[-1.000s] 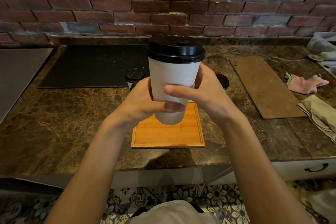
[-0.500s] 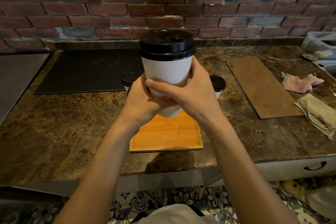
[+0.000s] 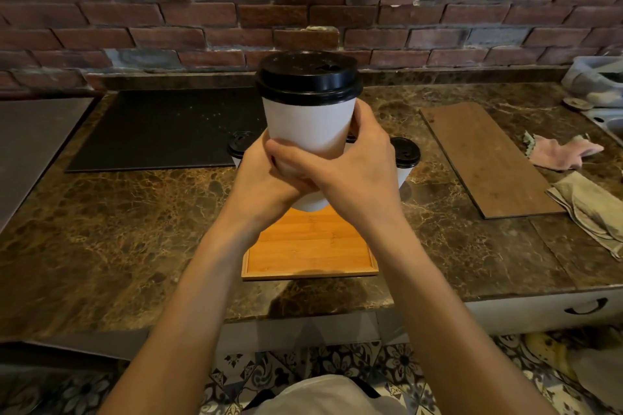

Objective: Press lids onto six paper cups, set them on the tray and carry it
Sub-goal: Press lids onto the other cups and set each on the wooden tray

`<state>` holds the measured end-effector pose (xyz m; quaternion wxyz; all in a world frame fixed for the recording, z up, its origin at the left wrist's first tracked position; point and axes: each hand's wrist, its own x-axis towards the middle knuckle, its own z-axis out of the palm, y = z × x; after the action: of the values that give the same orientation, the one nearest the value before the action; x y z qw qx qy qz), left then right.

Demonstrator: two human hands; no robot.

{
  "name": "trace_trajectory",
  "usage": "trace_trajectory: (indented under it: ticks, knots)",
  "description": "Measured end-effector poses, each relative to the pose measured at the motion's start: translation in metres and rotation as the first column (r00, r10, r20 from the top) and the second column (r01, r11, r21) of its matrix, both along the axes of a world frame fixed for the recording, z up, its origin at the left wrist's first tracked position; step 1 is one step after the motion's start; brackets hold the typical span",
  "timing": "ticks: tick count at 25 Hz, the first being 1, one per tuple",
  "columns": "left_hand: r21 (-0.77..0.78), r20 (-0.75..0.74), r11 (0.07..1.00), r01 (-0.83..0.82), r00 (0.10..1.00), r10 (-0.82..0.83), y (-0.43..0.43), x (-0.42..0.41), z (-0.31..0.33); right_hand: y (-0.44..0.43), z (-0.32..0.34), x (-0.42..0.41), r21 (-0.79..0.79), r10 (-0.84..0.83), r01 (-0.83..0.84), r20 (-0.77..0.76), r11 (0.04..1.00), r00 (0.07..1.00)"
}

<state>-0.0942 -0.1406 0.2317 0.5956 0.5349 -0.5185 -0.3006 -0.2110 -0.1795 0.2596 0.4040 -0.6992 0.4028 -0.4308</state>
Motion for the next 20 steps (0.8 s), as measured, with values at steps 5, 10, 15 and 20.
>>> trace_trajectory:
  ticks: [5,10,15,20]
  knots:
    - [0.006,0.054,0.994,0.110,0.992,-0.110,0.001,0.007,0.006,-0.008,0.007,-0.010,0.019,0.060,-0.060,0.010,0.998,0.998]
    - [0.022,0.045,0.973,0.228,0.973,-0.228,-0.001,0.011,0.012,-0.014,0.012,-0.019,0.025,0.211,-0.214,0.071,0.977,0.975]
    - [0.065,-0.032,0.929,0.365,0.931,-0.364,0.000,0.014,0.012,-0.021,0.010,-0.028,0.089,0.350,-0.357,0.083,0.930,0.933]
    - [0.083,-0.027,0.917,0.389,0.921,-0.389,0.002,0.013,0.009,-0.024,0.006,-0.031,0.141,0.414,-0.417,0.056,0.898,0.909]
